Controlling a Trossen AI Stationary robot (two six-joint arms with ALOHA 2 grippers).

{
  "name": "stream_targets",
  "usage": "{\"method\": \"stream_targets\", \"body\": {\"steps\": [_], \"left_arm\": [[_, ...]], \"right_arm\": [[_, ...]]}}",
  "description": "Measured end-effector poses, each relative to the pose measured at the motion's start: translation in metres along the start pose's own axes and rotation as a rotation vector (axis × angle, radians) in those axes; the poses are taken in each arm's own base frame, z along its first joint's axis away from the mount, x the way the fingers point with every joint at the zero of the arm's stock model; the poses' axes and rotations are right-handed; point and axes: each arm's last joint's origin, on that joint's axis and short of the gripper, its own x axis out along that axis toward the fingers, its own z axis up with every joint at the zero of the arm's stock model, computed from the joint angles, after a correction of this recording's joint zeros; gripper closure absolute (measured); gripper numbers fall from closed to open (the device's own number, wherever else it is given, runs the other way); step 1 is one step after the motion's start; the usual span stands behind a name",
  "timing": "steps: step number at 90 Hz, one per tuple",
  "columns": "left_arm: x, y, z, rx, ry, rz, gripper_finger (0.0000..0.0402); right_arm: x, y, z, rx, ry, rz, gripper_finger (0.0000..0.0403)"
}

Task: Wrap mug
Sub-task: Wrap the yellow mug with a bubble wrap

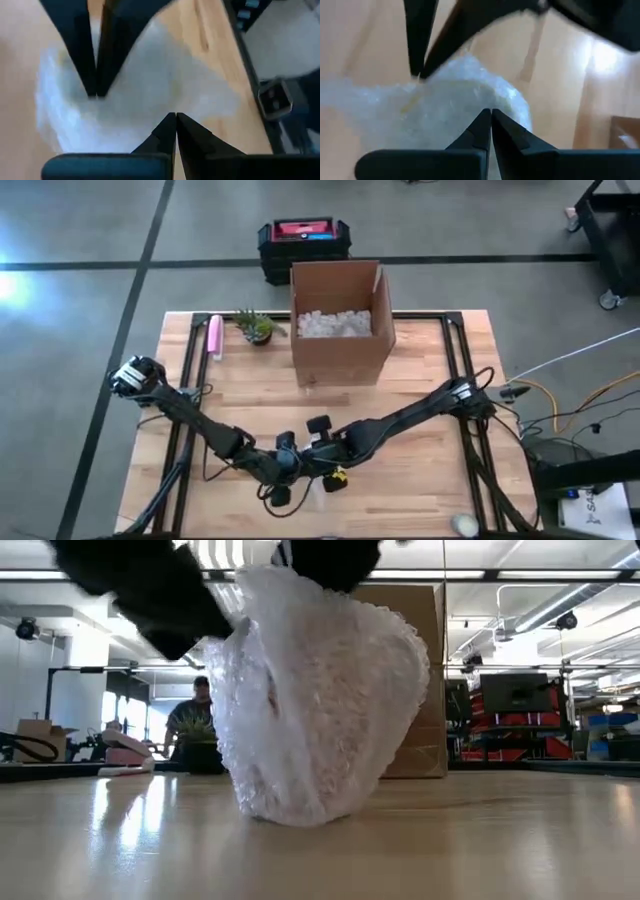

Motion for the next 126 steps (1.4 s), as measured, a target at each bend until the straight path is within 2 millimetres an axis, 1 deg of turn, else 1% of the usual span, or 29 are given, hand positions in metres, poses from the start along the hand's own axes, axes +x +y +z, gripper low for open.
{"method": "stream_targets", "body": {"steps": [4,12,19,24,33,39,53,57,62,67,75,89,107,118,126], "left_arm": [[0.0,0.0,-0.001,0.001,0.001,0.006,0.0402],[-0.005,-0.001,0.008,-0.019,-0.044,0.001,0.0402],[-0.004,-0.001,0.007,-0.022,-0.046,0.005,0.0402],[-0.005,0.0,0.007,-0.017,-0.042,0.008,0.0402],[-0.005,0.0,0.007,-0.012,-0.037,0.005,0.0402],[-0.005,0.0,0.007,-0.012,-0.035,0.005,0.0402],[-0.006,-0.001,0.008,-0.014,-0.043,0.0,0.0402],[-0.006,-0.001,0.008,-0.015,-0.043,-0.001,0.0402],[-0.006,-0.001,0.008,-0.014,-0.043,-0.001,0.0402],[-0.006,-0.001,0.008,-0.014,-0.043,-0.001,0.0402],[-0.006,-0.001,0.008,-0.013,-0.042,-0.002,0.0402],[-0.006,-0.001,0.008,-0.014,-0.041,-0.002,0.0402],[-0.007,-0.002,0.008,-0.015,-0.036,-0.009,0.0402],[-0.007,0.0,0.004,-0.015,0.006,0.002,0.0402],[-0.007,0.0,0.004,-0.021,0.006,0.002,0.0402]], "right_arm": [[0.009,0.002,-0.002,-0.007,0.02,0.009,0.0403],[0.024,0.004,-0.005,-0.007,0.037,0.035,0.0403],[0.026,0.005,-0.007,-0.014,0.06,0.059,0.0403],[0.024,0.004,-0.007,-0.023,0.064,0.064,0.0403],[0.007,0.001,-0.005,-0.02,0.067,0.076,0.0403],[-0.008,-0.001,-0.004,-0.01,0.065,0.083,0.0403],[-0.058,-0.008,0.0,0.011,0.02,0.091,0.0403],[-0.064,-0.007,0.001,0.009,0.005,0.092,0.0403],[-0.065,-0.004,0.003,0.008,-0.028,0.094,0.0403],[-0.063,0.0,0.005,0.002,-0.052,0.097,0.0403],[-0.051,0.005,0.01,-0.011,-0.101,0.098,0.0403],[-0.008,0.012,0.001,-0.02,-0.011,0.089,0.0403],[0.021,0.016,-0.002,-0.051,0.033,0.084,0.0403],[0.027,0.016,-0.004,-0.079,0.06,0.084,0.0403],[0.016,0.014,-0.002,-0.09,0.084,0.086,0.0403]]}}
